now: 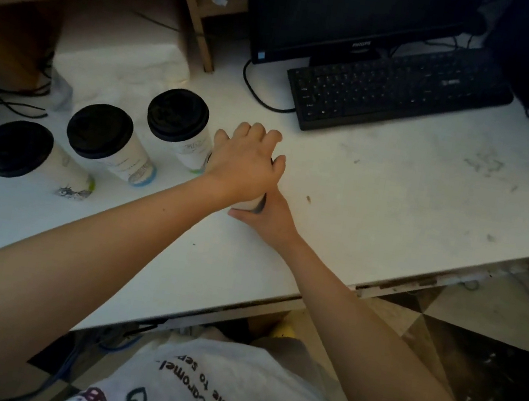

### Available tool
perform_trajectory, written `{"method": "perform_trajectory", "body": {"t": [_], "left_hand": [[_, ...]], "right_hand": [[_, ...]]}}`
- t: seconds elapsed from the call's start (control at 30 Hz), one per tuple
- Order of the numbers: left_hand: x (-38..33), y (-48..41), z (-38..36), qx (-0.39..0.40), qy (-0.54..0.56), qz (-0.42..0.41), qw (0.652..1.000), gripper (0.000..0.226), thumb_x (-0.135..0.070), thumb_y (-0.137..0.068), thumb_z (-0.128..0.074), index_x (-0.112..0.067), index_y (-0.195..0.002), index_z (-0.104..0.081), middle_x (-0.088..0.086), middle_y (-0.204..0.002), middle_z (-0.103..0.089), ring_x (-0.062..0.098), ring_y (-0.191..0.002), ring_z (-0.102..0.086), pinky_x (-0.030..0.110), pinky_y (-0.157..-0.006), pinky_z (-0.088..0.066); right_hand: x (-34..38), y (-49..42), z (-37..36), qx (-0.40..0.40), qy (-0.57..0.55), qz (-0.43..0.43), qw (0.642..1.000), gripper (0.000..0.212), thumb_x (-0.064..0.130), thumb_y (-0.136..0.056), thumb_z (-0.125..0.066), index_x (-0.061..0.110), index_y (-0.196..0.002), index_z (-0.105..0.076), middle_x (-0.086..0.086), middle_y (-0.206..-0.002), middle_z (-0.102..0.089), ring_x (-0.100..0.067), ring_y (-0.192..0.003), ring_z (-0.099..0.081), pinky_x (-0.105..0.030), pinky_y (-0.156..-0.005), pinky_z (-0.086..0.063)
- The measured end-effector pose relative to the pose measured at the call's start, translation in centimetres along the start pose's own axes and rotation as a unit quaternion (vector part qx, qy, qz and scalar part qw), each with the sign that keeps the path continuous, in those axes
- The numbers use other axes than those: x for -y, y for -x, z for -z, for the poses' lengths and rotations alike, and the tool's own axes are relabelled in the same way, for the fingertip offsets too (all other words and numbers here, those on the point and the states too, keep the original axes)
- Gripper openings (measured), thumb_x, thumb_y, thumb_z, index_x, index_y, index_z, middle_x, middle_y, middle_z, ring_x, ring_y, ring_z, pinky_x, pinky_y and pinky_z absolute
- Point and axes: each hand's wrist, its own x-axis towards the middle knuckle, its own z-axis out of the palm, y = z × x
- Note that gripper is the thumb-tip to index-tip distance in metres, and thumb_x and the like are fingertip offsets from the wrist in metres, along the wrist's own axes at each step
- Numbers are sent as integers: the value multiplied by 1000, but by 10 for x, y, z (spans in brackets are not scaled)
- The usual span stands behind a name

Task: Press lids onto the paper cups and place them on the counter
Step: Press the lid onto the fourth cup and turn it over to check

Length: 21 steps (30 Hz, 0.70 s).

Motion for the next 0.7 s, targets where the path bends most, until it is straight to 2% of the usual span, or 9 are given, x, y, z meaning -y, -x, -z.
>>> {"method": "perform_trajectory", "body": {"t": [0.1,0.13,0.2,0.3,0.37,0.43,0.47,0.57,0.7], "left_hand": [[-1,-2,13,12,9,-42,999,52,-44,-94,-30,-24,-142,-30,5,-141,-41,25,-130,-34,47,-100,-28],[-2,-3,23,0,23,-43,999,54,-47,-93,-32,-26,-143,-28,5,-143,-40,25,-132,-33,48,-101,-28],[-5,-8,52,-44,52,-19,997,61,-54,-89,-36,-28,-143,-26,6,-145,-38,27,-133,-32,50,-102,-32],[-4,-18,99,-62,60,49,995,70,-67,-84,-34,-26,-141,-33,11,-141,-42,34,-128,-39,45,-94,-39],[0,-22,130,-20,87,71,993,76,-74,-80,-33,-26,-139,-35,11,-135,-46,34,-120,-46,40,-86,-44],[1,-20,155,31,188,66,979,76,-74,-78,-41,-29,-139,-30,7,-126,-44,32,-109,-50,40,-77,-54],[-1,-16,166,31,231,58,971,72,-71,-78,-47,-31,-137,-31,5,-120,-42,31,-104,-51,41,-71,-57],[-5,-5,192,-25,259,1,966,57,-60,-78,-55,-32,-125,-39,4,-112,-42,27,-96,-53,34,-58,-53],[1,7,214,-77,333,-96,935,42,-47,-79,-61,-33,-115,-45,2,-113,-47,16,-93,-54,23,-63,-43]], "right_hand": [[10,7,2,-35,-9,17,999,75,10,-71,-80,24,-130,-36,1,-121,-57,-10,-106,-55,-15,-82,-45],[17,9,5,-46,-14,22,999,73,11,-71,-80,30,-125,-35,4,-118,-57,-6,-104,-55,-14,-81,-45],[37,12,15,-76,-23,46,996,65,14,-72,-80,33,-118,-38,13,-110,-55,4,-98,-55,-9,-77,-44],[69,11,31,-146,0,100,984,65,25,-68,-83,35,-117,-42,7,-112,-53,-6,-104,-54,-27,-85,-50],[92,9,42,-180,23,134,974,68,28,-66,-83,34,-121,-43,6,-116,-48,-11,-108,-51,-32,-89,-50],[113,8,52,-201,43,155,966,72,30,-66,-83,31,-127,-43,9,-117,-44,-10,-110,-48,-30,-90,-49],[124,9,55,-211,51,163,962,73,31,-66,-82,31,-128,-43,9,-117,-44,-10,-111,-47,-30,-90,-48],[151,14,59,-245,61,192,948,75,30,-66,-83,27,-130,-44,4,-118,-44,-13,-110,-45,-26,-88,-46],[183,26,66,-282,90,242,924,80,32,-64,-80,22,-134,-42,2,-120,-43,-15,-112,-40,-9,-85,-39]]}}
